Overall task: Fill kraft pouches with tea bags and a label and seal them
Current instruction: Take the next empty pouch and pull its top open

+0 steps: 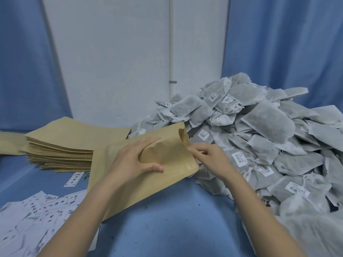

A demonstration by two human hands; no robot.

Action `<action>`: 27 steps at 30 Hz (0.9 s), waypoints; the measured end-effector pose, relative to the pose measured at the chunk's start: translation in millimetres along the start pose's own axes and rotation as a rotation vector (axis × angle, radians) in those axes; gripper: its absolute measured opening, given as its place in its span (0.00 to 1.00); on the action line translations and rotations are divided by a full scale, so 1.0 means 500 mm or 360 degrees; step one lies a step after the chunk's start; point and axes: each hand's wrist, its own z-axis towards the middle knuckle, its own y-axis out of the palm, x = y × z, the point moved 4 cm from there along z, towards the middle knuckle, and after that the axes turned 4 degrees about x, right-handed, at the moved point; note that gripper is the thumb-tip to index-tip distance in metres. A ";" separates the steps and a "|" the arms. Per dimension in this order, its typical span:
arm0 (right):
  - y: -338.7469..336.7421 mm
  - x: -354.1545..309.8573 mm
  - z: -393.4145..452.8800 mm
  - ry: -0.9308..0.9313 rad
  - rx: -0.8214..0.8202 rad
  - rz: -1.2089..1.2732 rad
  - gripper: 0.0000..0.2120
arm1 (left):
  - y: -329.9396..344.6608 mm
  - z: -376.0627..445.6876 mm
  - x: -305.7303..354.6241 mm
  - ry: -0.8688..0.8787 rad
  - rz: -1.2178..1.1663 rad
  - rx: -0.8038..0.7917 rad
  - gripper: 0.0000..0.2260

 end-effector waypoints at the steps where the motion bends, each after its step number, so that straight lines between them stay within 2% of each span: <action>1: -0.020 0.010 0.001 -0.0028 0.0250 -0.0188 0.10 | -0.003 0.003 -0.001 -0.0010 0.0018 -0.0003 0.34; 2: -0.036 0.021 -0.001 -0.0058 0.0387 -0.0532 0.14 | -0.003 0.005 -0.001 -0.0007 0.0057 -0.0016 0.34; 3: -0.047 0.039 -0.004 -0.0037 0.0402 -0.0890 0.20 | 0.001 0.008 0.002 0.0000 0.0107 -0.0037 0.35; 5: -0.061 0.075 -0.011 0.0161 0.0255 -0.1477 0.31 | 0.015 0.012 0.006 0.0002 0.0165 -0.0084 0.36; 6: -0.066 0.087 -0.018 0.0236 0.0227 -0.1654 0.35 | 0.026 0.012 0.008 -0.0009 0.0157 -0.0113 0.37; 8: -0.075 0.097 -0.028 0.0242 0.0377 -0.1785 0.37 | 0.048 0.010 0.010 -0.0045 0.0100 -0.0167 0.38; 10: -0.088 0.098 -0.038 0.0202 0.0617 -0.1581 0.33 | 0.068 0.007 0.011 -0.0069 0.0064 -0.0185 0.38; 16: -0.131 0.068 -0.086 0.0042 0.1247 -0.0593 0.15 | 0.102 -0.006 0.024 -0.0071 0.0176 -0.0183 0.39; 19: -0.155 0.042 -0.098 0.0099 0.1497 -0.0009 0.10 | 0.108 -0.011 0.027 -0.0069 0.0192 -0.0190 0.39; 22: -0.161 0.050 -0.099 0.0292 0.1514 0.0332 0.07 | 0.104 -0.012 0.029 -0.0067 0.0185 -0.0162 0.39; 25: -0.146 0.082 -0.088 0.0562 0.1385 0.0594 0.11 | 0.098 -0.015 0.032 -0.0057 0.0165 -0.0136 0.40; 27: -0.120 0.088 -0.080 0.0611 0.1281 0.0598 0.12 | 0.097 -0.017 0.038 -0.0041 0.0159 -0.0124 0.39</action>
